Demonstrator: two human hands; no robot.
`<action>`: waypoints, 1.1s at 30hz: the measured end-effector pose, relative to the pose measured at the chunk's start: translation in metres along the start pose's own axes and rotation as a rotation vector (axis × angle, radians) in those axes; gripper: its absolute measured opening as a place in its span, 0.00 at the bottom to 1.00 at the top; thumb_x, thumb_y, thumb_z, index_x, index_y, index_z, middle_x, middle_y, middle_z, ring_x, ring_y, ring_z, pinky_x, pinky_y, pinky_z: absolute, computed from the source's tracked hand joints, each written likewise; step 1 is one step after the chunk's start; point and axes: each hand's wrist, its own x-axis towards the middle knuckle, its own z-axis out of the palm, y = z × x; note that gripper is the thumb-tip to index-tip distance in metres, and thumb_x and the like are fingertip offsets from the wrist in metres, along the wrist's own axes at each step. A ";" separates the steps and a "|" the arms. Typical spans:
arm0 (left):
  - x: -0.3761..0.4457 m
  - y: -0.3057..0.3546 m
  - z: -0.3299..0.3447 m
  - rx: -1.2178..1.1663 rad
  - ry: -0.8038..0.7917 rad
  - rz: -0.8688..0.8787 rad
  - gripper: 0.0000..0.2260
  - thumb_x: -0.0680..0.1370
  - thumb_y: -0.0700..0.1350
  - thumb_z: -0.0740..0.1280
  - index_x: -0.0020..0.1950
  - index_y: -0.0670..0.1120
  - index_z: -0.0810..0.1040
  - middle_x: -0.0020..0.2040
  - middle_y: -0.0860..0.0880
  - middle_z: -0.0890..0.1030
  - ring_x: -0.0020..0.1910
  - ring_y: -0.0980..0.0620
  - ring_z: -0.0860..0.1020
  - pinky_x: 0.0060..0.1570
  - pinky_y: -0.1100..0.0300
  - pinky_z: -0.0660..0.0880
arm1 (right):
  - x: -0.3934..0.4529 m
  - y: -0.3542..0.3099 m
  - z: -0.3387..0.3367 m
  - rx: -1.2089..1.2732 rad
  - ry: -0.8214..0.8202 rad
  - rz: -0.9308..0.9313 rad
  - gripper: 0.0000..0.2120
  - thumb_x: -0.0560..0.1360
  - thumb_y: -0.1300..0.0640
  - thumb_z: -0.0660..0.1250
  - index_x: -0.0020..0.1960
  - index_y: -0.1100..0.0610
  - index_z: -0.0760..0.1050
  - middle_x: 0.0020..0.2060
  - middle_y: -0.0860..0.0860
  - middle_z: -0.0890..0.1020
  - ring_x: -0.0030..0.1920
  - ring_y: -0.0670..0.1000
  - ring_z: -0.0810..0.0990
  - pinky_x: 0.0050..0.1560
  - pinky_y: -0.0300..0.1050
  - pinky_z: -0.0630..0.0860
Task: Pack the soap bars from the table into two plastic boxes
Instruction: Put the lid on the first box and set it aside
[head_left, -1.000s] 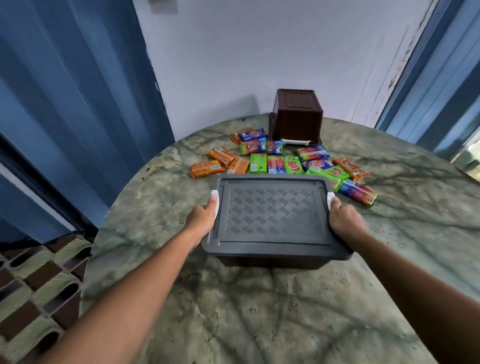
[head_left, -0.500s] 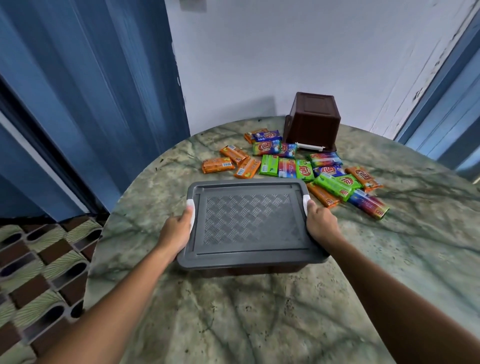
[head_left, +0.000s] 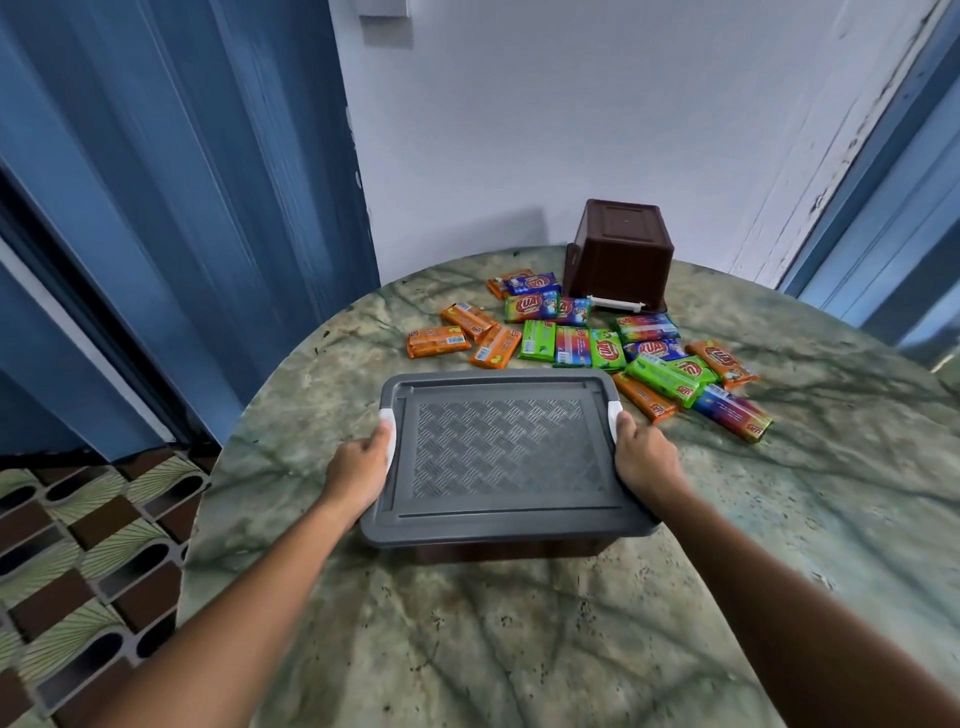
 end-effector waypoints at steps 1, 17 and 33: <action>0.001 -0.001 0.000 0.009 0.002 0.001 0.31 0.79 0.65 0.52 0.27 0.43 0.68 0.33 0.42 0.77 0.39 0.42 0.76 0.43 0.53 0.70 | -0.001 0.000 0.000 -0.013 0.003 -0.002 0.30 0.82 0.43 0.48 0.60 0.68 0.74 0.58 0.66 0.77 0.57 0.63 0.76 0.56 0.52 0.70; -0.032 0.091 -0.015 0.608 -0.013 0.560 0.20 0.75 0.47 0.69 0.66 0.46 0.74 0.65 0.48 0.74 0.63 0.46 0.72 0.61 0.50 0.70 | -0.037 0.006 -0.089 -0.775 -0.058 -0.761 0.29 0.79 0.51 0.59 0.76 0.53 0.53 0.71 0.54 0.68 0.59 0.56 0.77 0.40 0.46 0.76; -0.215 0.220 0.119 0.703 -0.107 0.689 0.22 0.70 0.51 0.70 0.62 0.47 0.78 0.62 0.48 0.77 0.64 0.46 0.72 0.63 0.49 0.67 | -0.034 0.110 -0.287 -0.833 -0.069 -1.150 0.32 0.78 0.54 0.59 0.78 0.52 0.50 0.68 0.56 0.69 0.60 0.59 0.76 0.46 0.50 0.74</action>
